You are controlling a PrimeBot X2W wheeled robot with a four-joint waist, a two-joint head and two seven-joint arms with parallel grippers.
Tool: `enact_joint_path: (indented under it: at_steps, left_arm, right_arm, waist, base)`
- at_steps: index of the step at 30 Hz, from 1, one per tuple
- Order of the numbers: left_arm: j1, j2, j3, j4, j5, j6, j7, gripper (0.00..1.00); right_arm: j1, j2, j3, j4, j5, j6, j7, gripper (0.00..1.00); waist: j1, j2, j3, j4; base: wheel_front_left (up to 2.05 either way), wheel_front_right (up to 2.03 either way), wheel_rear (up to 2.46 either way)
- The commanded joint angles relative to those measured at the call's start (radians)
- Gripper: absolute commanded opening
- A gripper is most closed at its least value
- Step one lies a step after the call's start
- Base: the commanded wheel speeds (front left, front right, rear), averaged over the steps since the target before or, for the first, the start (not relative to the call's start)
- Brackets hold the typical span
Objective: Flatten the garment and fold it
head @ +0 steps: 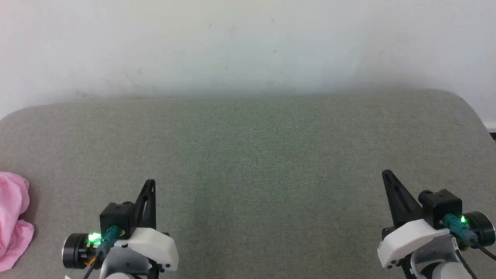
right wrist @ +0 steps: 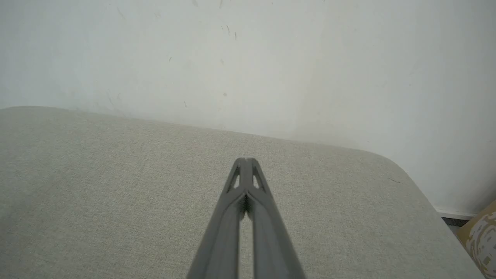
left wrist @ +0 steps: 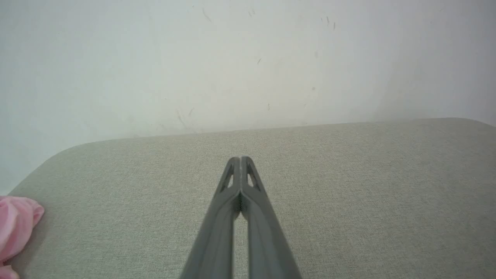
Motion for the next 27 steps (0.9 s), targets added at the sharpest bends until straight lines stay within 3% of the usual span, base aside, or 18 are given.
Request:
enact_joint_path:
  at_steps: [1, 21, 22, 27]
  left_arm:
    - [-0.011, -0.002, -0.001, -0.005, 0.004, 0.006, 0.0, 0.0]
    - [-0.011, -0.002, -0.001, -0.005, 0.004, 0.006, 0.0, 0.0]
    - [0.0, 0.0, 0.0, 0.0, 0.0, 0.0, 0.0, 1.0]
    - [-0.001, 0.0, -0.007, 0.007, -0.011, -0.001, -0.009, 1.0]
  right_arm:
    - [-0.015, 0.004, -0.002, 0.001, -0.008, -0.001, 0.001, 0.0]
    - [-0.015, 0.004, -0.002, 0.001, -0.008, -0.001, 0.001, 0.0]
    - [0.0, 0.0, 0.0, 0.0, 0.0, 0.0, 0.0, 1.0]
    - [0.003, 0.0, -0.003, 0.005, 0.006, 0.0, -0.007, 1.0]
  waist:
    - [0.0, 0.0, 0.0, 0.0]
    - [0.0, 0.0, 0.0, 0.0]
    - [0.0, 0.0, 0.0, 0.0]
    - [0.0, 0.0, 0.0, -0.001]
  base:
    - [0.0, 0.0, 0.0]
    - [0.0, 0.0, 0.0]
    - [0.0, 0.0, 0.0]
    - [0.0, 0.0, 0.0]
